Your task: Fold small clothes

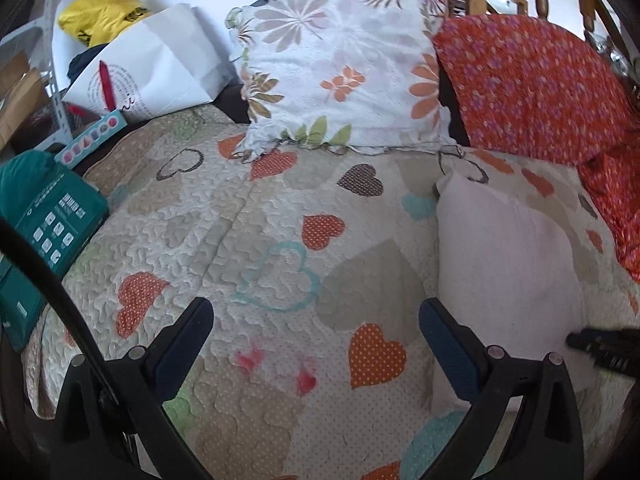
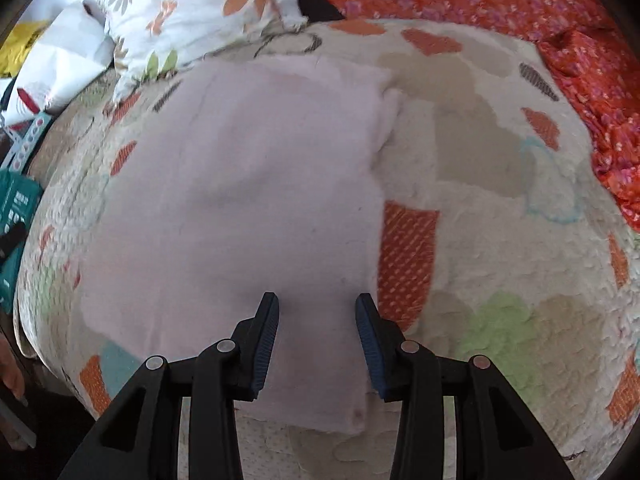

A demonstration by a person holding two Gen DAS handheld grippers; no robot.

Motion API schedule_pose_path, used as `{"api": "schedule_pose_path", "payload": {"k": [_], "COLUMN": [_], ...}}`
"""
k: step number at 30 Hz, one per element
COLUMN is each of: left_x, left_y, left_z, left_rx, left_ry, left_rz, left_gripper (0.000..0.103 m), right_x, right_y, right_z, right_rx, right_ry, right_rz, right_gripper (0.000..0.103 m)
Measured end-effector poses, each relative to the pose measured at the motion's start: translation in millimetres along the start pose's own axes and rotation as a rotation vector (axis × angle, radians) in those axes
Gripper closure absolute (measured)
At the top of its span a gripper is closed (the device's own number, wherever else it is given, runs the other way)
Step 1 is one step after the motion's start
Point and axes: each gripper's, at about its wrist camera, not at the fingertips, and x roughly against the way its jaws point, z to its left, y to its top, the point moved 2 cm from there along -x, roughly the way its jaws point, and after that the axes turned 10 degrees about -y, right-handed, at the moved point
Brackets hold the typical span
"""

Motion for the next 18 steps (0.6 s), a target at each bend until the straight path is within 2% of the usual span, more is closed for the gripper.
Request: {"api": "schedule_pose_path", "payload": {"k": [4, 7, 12, 14, 16, 18], "left_x": [-2, -8, -19, -23, -29, -33], "left_y": [-1, -4, -8, -8, -10, -11], "left_z": [-7, -11, -18, -22, -27, -31], "left_rx": [-0.023, -0.039, -0.047, -0.055, -0.062, -0.064], "left_ry": [-0.013, -0.020, -0.038, -0.044, -0.056, -0.068], "left_rz": [0.007, 0.028, 0.065, 0.075, 0.091, 0.105], "left_gripper": [0.001, 0.001, 0.001, 0.001, 0.001, 0.001], "right_x": [20, 16, -10, -22, -25, -20], "right_y": [13, 22, 27, 25, 24, 25], "right_z": [0, 8, 18, 16, 8, -1], "right_rx": [-0.040, -0.038, -0.012, 0.008, -0.013, -0.052], "right_ry": [-0.006, 0.001, -0.020, -0.065, -0.069, -0.060], "right_rz": [-0.133, -0.167, -0.117, -0.076, -0.063, -0.074], "right_gripper": [0.055, 0.055, 0.055, 0.055, 0.050, 0.050]}}
